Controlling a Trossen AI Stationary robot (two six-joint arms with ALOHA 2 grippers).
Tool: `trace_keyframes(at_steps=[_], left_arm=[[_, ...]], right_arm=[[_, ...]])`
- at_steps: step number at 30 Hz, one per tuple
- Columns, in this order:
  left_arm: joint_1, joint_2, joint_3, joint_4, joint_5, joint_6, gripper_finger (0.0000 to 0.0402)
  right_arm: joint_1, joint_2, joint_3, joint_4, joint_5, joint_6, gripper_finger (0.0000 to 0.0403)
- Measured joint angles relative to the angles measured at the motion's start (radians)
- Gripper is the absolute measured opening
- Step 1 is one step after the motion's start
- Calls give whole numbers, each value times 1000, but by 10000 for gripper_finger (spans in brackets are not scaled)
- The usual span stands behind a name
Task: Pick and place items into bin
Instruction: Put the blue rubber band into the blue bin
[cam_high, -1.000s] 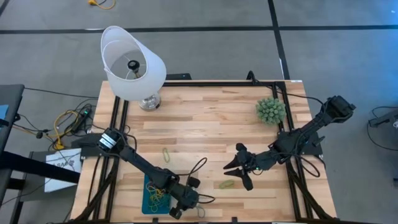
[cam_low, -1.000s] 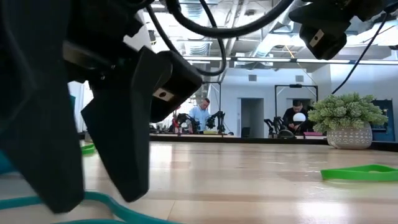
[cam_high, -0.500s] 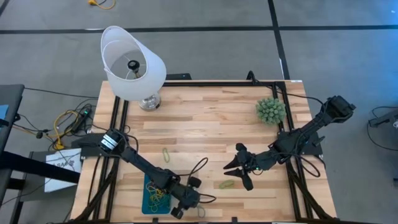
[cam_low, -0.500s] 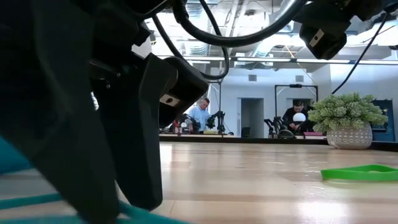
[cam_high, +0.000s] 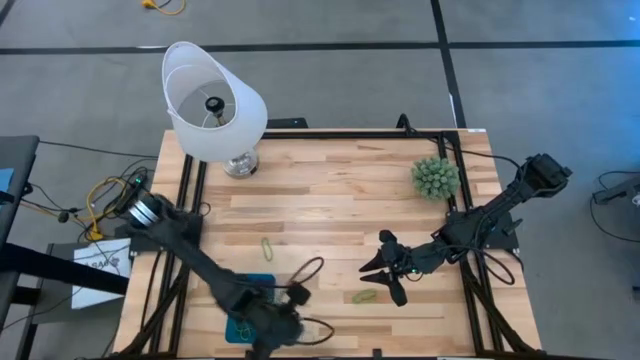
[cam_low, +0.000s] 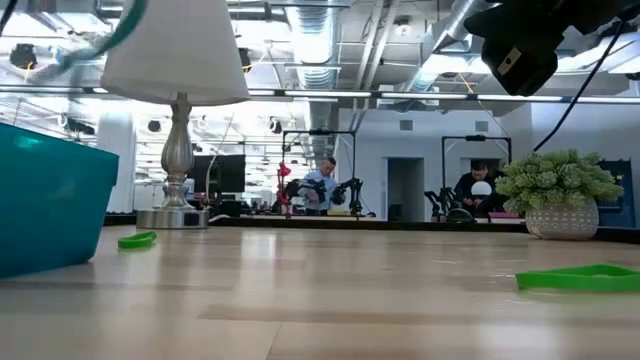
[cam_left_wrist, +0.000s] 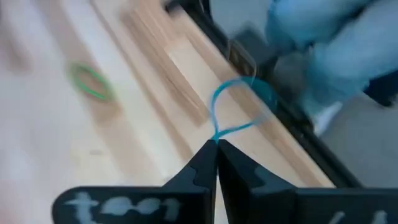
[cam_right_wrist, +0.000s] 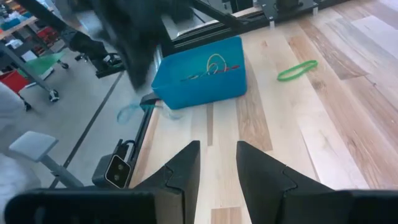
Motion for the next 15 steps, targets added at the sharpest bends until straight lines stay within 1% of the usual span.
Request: trace_keyframes(at_steps=[3, 6, 10, 15], left_arm=[[-41, -91, 37, -102, -77, -71, 0], [-64, -134, 34, -220, -78, -254, 0], [-97, -127, 29, -364, -84, -514, 0], [-129, -88, -30, -471, -51, -699, 0]], right_arm=[[0, 0, 0, 0, 0, 0, 98], [0, 0, 0, 1, 0, 0, 98], [0, 0, 0, 1, 0, 0, 98], [0, 0, 0, -4, 0, 0, 98]])
